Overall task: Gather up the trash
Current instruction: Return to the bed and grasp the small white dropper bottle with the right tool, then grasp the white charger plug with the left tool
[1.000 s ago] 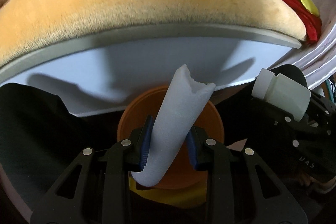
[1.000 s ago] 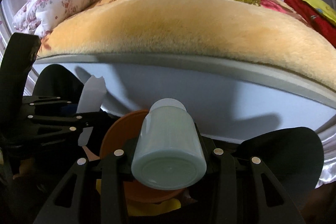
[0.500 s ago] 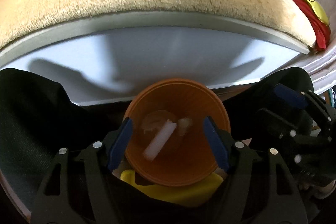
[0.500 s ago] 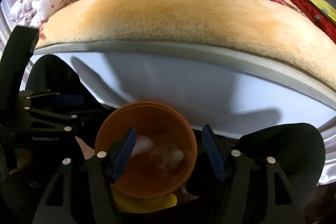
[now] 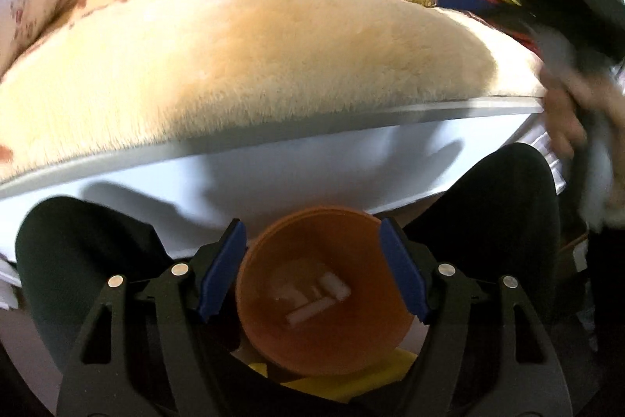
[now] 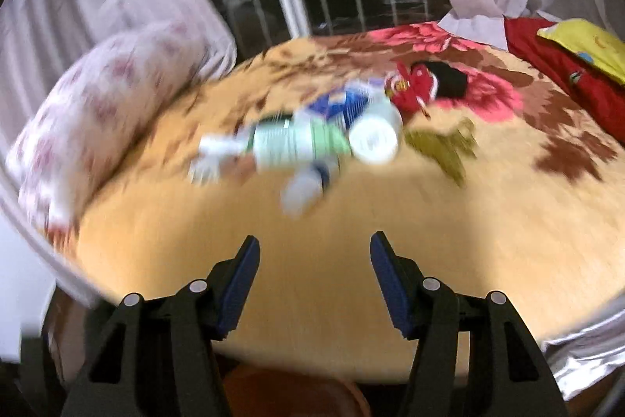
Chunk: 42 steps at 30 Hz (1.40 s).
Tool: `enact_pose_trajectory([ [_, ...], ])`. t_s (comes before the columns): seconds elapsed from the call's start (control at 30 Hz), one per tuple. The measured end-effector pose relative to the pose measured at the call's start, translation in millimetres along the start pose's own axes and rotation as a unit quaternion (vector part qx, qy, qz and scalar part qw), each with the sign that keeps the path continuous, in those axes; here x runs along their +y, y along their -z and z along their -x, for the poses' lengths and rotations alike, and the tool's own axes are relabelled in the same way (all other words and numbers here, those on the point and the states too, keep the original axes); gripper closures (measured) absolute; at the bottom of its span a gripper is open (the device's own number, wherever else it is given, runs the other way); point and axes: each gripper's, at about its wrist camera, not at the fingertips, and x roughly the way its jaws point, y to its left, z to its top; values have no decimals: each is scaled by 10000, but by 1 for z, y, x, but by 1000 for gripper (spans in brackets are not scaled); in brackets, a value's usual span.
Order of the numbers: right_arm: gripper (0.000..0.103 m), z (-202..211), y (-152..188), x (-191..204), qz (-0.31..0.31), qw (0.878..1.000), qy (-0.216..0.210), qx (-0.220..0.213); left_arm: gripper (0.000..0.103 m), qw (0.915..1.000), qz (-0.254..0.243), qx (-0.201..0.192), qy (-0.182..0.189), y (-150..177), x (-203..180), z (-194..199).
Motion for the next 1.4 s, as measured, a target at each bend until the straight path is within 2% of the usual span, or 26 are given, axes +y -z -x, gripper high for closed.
enact_pose_trajectory([
  [0.1, 44, -29, -15, 2, -260, 9992, 292, -109, 34, 9997, -114, -140, -160, -3, 1, 5],
  [0.23, 44, -70, -17, 5, -580, 9961, 650, 104, 34, 9988, -181, -346, -279, -7, 11, 12],
  [0.3, 63, -79, -15, 14, -331, 9941, 1029, -40, 34, 9986, -159, -415, -296, -11, 16, 15],
  [0.33, 79, -79, -12, 17, -149, 9932, 1149, -88, 34, 9985, -138, -436, -292, -12, 18, 15],
  [0.47, 80, -76, -8, 13, 12, 9940, 1074, -193, 34, 9983, 95, -537, -209, -24, 34, 22],
  [0.57, 80, -70, -7, 10, 203, 9949, 965, -206, 34, 9972, 310, -638, -223, -45, 47, 25],
  [0.67, 80, -64, -6, 5, 315, 9958, 841, -198, 34, 9942, 367, -825, -585, -80, 55, 25],
  [0.77, 80, -57, -3, -5, 321, 9964, 763, -203, 34, 9916, 467, -919, -782, -122, 62, 11],
  [0.9, 80, -51, 0, -21, 260, 9969, 705, -235, 34, 9913, 756, -738, -784, -169, 72, -25],
  [1.03, 80, -48, 6, -29, 302, 9975, 568, -295, 34, 9901, 973, -556, -848, -201, 76, -53],
  [1.17, 80, -50, 7, -28, 377, 9971, 557, -361, 34, 9845, 1142, -376, -1278, -219, 85, -78],
  [1.23, 80, -50, 8, -31, 314, 9978, 459, -374, 34, 9825, 1290, -211, -1330, -224, 93, -92],
  [1.4, 80, -51, 10, -28, 383, 9967, 542, -464, 34, 9789, 1046, 10, -1754, -236, 89, -114],
])
